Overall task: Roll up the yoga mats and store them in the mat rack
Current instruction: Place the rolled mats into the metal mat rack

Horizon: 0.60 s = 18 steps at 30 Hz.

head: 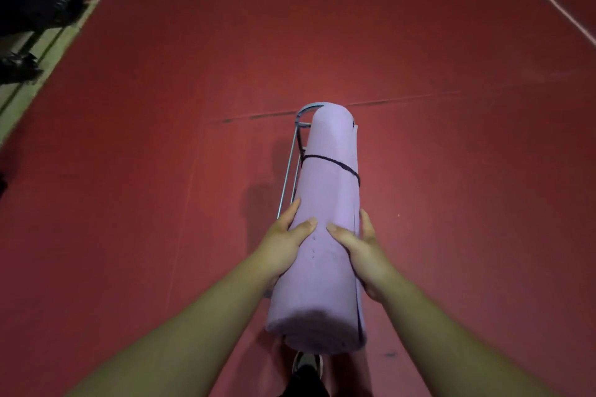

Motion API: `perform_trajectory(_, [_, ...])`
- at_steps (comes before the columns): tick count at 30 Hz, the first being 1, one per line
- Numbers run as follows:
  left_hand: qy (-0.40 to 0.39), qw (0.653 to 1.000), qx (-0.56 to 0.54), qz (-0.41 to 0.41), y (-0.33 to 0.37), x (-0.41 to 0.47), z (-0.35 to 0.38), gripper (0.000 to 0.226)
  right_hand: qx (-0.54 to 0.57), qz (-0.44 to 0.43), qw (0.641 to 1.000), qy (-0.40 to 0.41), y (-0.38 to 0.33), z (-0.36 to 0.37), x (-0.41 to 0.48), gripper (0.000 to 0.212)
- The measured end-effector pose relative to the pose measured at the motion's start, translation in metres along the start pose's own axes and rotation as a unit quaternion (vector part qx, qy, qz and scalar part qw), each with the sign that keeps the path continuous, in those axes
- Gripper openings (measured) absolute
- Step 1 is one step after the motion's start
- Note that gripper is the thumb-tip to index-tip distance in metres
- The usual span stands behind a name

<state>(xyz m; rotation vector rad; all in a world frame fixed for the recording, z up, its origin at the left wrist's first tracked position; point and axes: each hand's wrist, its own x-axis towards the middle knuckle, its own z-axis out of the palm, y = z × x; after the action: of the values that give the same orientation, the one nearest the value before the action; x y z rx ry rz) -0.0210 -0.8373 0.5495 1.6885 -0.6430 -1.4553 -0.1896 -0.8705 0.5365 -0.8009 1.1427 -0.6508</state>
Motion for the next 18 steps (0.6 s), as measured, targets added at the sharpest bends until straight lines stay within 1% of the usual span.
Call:
perform_trajectory(2, [-0.003,1.000,0.002,-0.008,-0.001,0.009,-0.003,0.069,-0.009,0.005,1.000,-0.004,0.002,0.001,0.009,0.054])
perform_trajectory(4, [0.003,1.000,0.006,-0.012,-0.002,0.017,-0.004,0.070,-0.016,0.014,1.000,-0.007,0.003,0.000,0.018,0.067])
perform_trajectory(5, [0.008,1.000,0.005,-0.015,-0.002,0.019,-0.004,0.070,-0.014,0.021,1.000,-0.009,0.003,0.000,0.021,0.068])
perform_trajectory(7, [0.023,1.000,-0.002,-0.012,-0.004,0.020,-0.005,0.071,-0.018,0.016,1.000,-0.020,0.002,0.001,0.024,0.052])
perform_trajectory(9, [0.031,0.999,-0.006,-0.013,-0.006,0.019,-0.006,0.077,-0.010,0.018,1.000,-0.022,0.003,0.004,0.027,0.048])
perform_trajectory(10, [0.037,0.999,-0.006,-0.014,-0.006,0.018,-0.007,0.077,-0.016,0.016,1.000,-0.019,0.003,0.005,0.028,0.047])
perform_trajectory(13, [0.052,0.999,-0.002,-0.007,-0.009,0.022,-0.010,0.068,-0.016,0.018,0.999,-0.026,0.008,0.008,0.036,0.058])
perform_trajectory(17, [0.045,0.999,0.020,0.002,-0.017,0.036,-0.015,0.068,-0.028,0.006,0.999,-0.026,0.016,0.010,0.051,0.083])
perform_trajectory(18, [0.043,0.999,0.023,0.001,-0.019,0.037,-0.016,0.068,-0.031,0.003,0.999,-0.029,0.018,0.010,0.052,0.086])
